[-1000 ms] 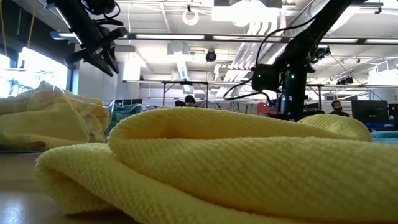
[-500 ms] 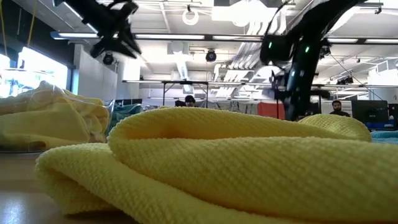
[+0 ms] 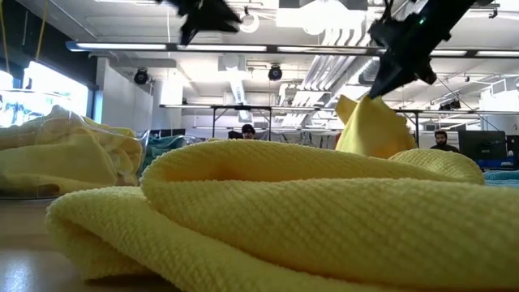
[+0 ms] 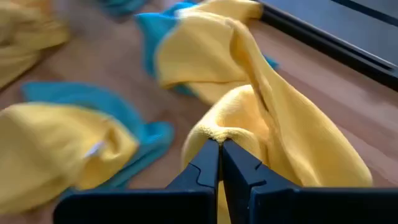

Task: Sort microfiber towel by color & place in baskets
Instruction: Put the yellow microfiber cloth into the bottom transparent bin

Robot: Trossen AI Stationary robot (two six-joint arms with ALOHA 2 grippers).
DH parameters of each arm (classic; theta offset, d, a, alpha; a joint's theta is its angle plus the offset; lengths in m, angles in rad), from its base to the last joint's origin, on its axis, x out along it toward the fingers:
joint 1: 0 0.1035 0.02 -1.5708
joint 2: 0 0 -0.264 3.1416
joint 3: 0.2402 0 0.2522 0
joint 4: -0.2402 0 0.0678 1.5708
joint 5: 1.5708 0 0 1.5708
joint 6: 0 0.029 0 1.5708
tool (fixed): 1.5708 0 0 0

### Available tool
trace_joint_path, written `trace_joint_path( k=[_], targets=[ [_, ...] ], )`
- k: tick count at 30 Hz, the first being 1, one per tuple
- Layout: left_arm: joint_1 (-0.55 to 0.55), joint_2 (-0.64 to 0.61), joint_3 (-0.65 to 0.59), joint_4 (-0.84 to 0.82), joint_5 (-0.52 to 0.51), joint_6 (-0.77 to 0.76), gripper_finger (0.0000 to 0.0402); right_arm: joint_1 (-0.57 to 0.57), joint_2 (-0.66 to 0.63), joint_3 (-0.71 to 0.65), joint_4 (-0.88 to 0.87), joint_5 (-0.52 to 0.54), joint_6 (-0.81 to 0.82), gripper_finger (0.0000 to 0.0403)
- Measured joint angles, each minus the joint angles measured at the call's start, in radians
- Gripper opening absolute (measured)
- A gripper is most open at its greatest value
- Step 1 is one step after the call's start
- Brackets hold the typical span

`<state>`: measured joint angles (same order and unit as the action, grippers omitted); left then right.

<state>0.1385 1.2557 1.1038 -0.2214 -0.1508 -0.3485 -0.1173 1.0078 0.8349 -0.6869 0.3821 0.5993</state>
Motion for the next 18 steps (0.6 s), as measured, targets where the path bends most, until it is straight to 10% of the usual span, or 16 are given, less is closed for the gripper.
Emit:
trace_joint_path(
  k=[18],
  targets=[
    [-0.187,0.495,0.51,-0.06,-0.02,0.363,0.0078,0.36,-0.005,0.001,0.304,0.003,-0.194,0.0]
  ],
)
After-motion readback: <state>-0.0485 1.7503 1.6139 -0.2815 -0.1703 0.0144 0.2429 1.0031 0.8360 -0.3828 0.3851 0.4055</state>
